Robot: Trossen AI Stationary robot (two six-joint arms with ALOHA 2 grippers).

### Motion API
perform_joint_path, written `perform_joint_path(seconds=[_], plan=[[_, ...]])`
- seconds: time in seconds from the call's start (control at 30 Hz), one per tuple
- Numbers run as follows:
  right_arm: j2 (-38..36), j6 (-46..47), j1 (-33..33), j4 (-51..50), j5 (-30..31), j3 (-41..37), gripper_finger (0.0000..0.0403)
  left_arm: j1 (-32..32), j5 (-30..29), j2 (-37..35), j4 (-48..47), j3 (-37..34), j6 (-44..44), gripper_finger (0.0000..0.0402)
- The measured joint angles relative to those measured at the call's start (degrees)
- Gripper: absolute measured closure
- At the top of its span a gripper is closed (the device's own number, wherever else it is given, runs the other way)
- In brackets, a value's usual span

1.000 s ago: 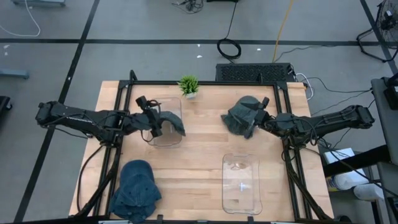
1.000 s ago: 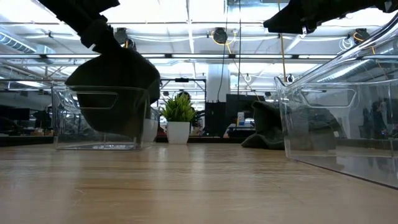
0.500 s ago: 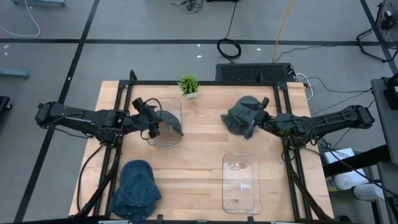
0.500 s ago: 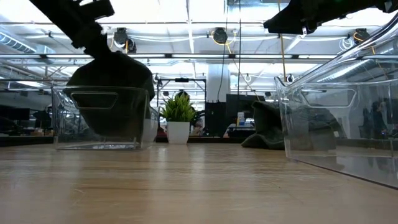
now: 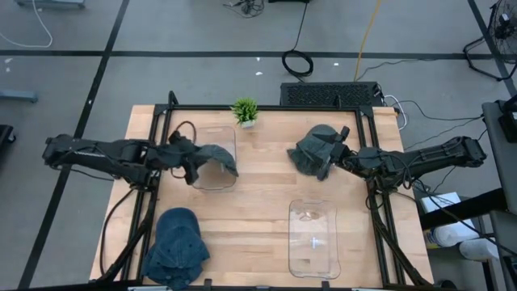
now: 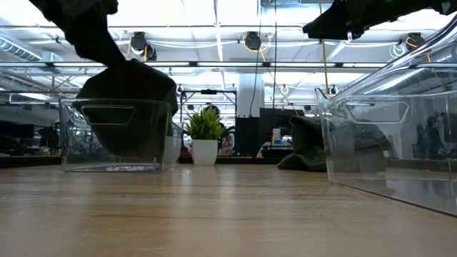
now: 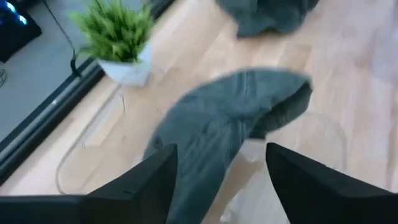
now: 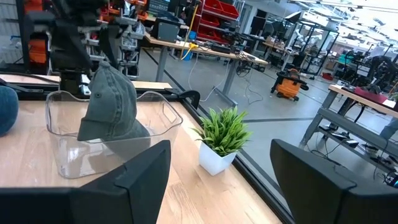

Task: Pick & Place hat
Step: Put the black cap into the top transparent bin

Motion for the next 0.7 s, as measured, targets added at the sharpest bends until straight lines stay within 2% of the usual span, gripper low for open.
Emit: perform_joint_path(seconds=[0.1, 0.23, 0.33, 0.47, 0.53, 0.7], plan=[[0.0, 0.02, 0.0, 0.0, 0.0, -0.01, 0.014, 0.0, -0.57, -2.51, -2.35, 0.18, 0.03, 0.0174], [0.0, 0.02, 0.01, -0.02, 0.0, 0.0, 0.014, 0.17, -4.64, -3.81, -9.19, 0.18, -3.86, 0.0215], [0.0, 0.02, -0.01, -0.04, 0.01, -0.01, 0.014, 0.17, -7.74, -3.51, -14.43, 0.18, -8.13, 0.0275], [0.0, 0.98, 0.01, -0.04, 0.0, -0.02, 0.014, 0.17, -10.95, -3.14, -17.34, 0.18, -13.93, 0.0381], [0.0, 0.99, 0.0, -0.04, 0.01, -0.01, 0.014, 0.14, -11.01, -3.32, -15.76, 0.18, -13.76, 0.0388], [0.02, 1.01, -0.01, -0.06, 0.01, -0.02, 0.014, -1.78, -8.63, -3.16, -9.23, 2.17, -7.17, 0.0396]])
